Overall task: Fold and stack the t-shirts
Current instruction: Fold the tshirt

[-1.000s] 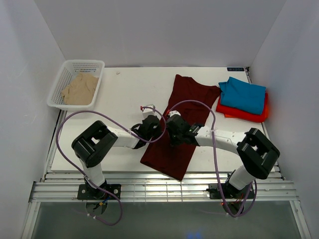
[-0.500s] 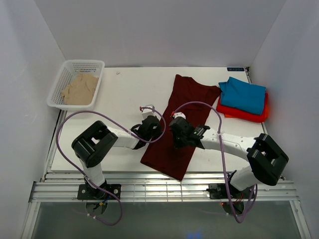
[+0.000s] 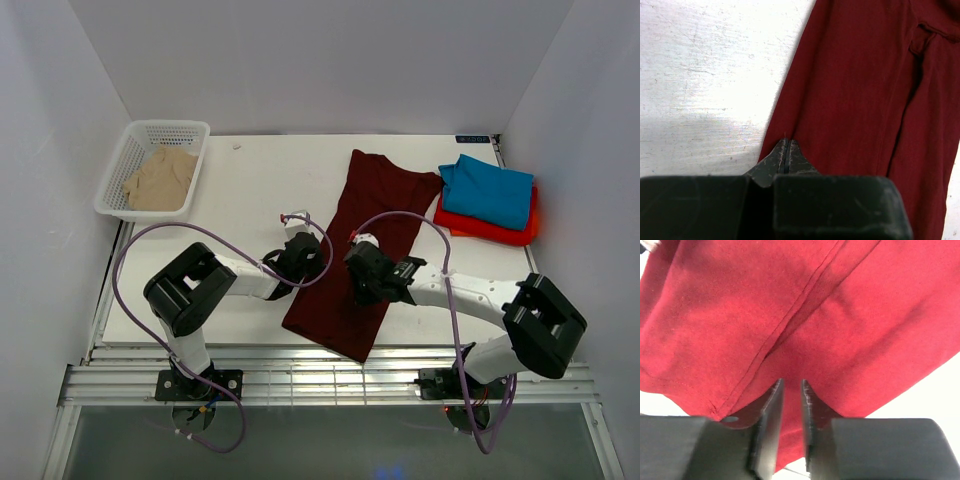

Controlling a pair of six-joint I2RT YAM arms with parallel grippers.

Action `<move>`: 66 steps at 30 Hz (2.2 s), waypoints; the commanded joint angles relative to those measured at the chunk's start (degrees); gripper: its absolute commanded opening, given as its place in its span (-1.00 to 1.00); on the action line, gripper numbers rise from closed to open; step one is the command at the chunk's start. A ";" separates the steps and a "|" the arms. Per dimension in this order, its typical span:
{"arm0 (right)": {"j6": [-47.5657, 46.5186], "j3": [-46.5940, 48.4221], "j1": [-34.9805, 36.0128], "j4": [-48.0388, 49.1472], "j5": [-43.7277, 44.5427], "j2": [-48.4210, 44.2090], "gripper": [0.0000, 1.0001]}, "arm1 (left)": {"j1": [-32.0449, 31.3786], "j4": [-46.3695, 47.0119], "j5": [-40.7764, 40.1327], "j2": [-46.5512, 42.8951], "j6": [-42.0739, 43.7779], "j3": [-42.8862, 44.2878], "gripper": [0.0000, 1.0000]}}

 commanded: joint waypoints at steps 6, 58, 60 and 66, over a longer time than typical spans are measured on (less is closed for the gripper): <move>1.24 -0.01 1.88 7.23 -4.25 5.33 -0.35 | -0.12 -3.30 -0.53 -0.79 0.82 -1.39 -1.00; 5.02 5.27 8.91 -0.50 0.49 0.68 -0.85 | -0.12 -4.00 -0.36 -0.35 0.82 -1.65 -1.00; 5.28 5.27 9.08 -1.46 0.85 0.33 -0.85 | -0.12 -4.00 -0.27 -0.35 0.82 -1.57 -1.00; 6.43 4.83 9.61 -3.49 1.38 -1.08 -0.85 | -0.12 -4.00 -0.01 -0.26 0.82 -1.56 -1.00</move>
